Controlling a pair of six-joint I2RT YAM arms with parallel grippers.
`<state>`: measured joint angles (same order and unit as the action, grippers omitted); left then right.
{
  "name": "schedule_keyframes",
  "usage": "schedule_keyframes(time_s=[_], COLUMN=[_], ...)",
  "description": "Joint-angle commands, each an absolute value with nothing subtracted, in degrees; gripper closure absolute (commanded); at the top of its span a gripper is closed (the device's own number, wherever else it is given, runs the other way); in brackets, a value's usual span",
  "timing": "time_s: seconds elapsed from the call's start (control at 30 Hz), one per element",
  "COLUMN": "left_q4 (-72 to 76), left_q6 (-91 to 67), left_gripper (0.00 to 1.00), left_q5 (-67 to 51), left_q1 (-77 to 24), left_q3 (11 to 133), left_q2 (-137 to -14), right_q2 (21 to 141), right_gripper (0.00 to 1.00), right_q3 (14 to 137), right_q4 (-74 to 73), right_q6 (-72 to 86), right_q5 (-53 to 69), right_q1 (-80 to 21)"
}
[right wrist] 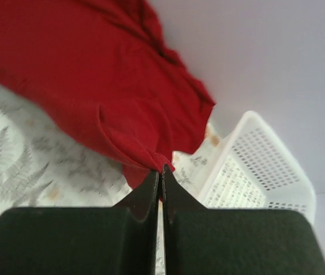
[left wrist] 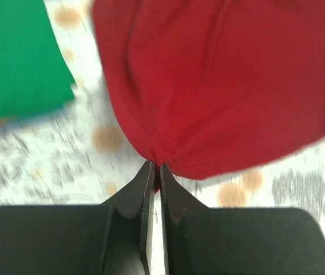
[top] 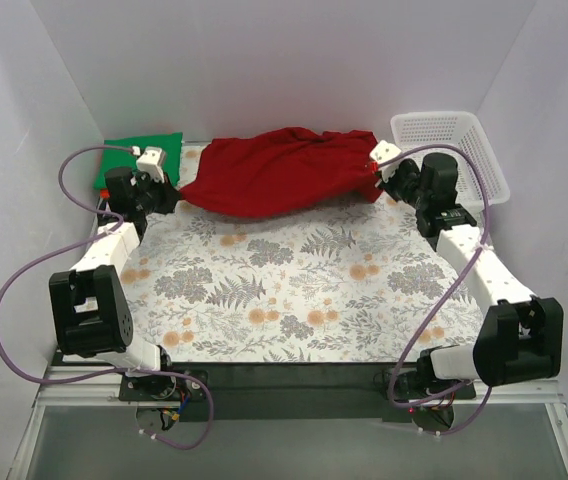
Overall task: Fold and stack the t-shirts
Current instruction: Flatten the tshirt out
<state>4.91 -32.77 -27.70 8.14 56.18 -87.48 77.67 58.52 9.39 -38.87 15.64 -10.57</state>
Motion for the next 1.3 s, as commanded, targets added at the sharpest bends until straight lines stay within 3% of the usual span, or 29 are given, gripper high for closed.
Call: schedule_keyframes(time_s=[0.0,0.23,0.37,0.57,0.73,0.77,0.8,0.83,0.87,0.9,0.93,1.13,1.27], left_q4=[-4.90,-37.19,-48.92,-59.23,-63.80,-63.81,-63.90,-65.20,-66.52,-67.84,-69.85,-73.31,-64.71], left_q6=[-24.00,-4.60,7.45,20.20,27.23,27.51,27.86,29.17,30.14,31.02,31.55,26.21,14.79], left_gripper=[1.00,1.00,1.00,1.00,1.00,1.00,0.81,0.74,0.68,0.56,0.52,0.48,0.49], left_q5=[-31.37,-37.16,-34.91,-29.27,-22.51,-21.63,-20.84,-20.31,-20.91,-22.05,-24.41,-36.28,-40.43], left_q1=[8.79,9.84,9.93,9.93,10.02,9.93,9.93,10.45,11.24,12.03,12.82,16.70,16.70], left_q3=[56.25,60.56,56.35,44.93,37.90,37.18,36.74,37.09,37.79,38.75,40.33,55.00,58.97], left_q2=[-82.70,-82.27,-76.92,-65.32,-58.28,-57.58,-56.52,-56.43,-56.43,-57.03,-57.82,-70.63,-76.45], right_q2=[72.16,74.36,71.73,65.04,57.93,57.14,56.61,56.08,55.99,55.99,55.81,59.74,68.36], right_gripper=[0.99,0.99,0.99,0.99,0.99,0.93,0.85,0.63,0.54,0.45,0.41,0.38,0.51], right_q3=[57.92,63.19,59.16,50.46,46.50,46.41,46.58,46.93,48.24,49.03,50.09,59.40,61.26], right_q4=[-2.52,-33.10,-44.98,-58.27,-65.20,-65.91,-66.79,-68.80,-70.38,-71.44,-71.89,-69.53,-61.02], right_q6=[-44.64,-52.72,-58.34,-63.98,-63.03,-62.50,-61.71,-60.13,-59.94,-59.77,-59.42,-55.30,-48.79], right_q5=[22.57,25.48,25.40,23.91,21.98,21.62,21.45,21.45,21.97,21.97,21.36,21.26,21.62], right_q1=[-10.55,-10.46,-10.81,-14.59,-24.85,-26.61,-30.02,-31.45,-32.51,-33.13,-33.22,-32.43,-30.16])
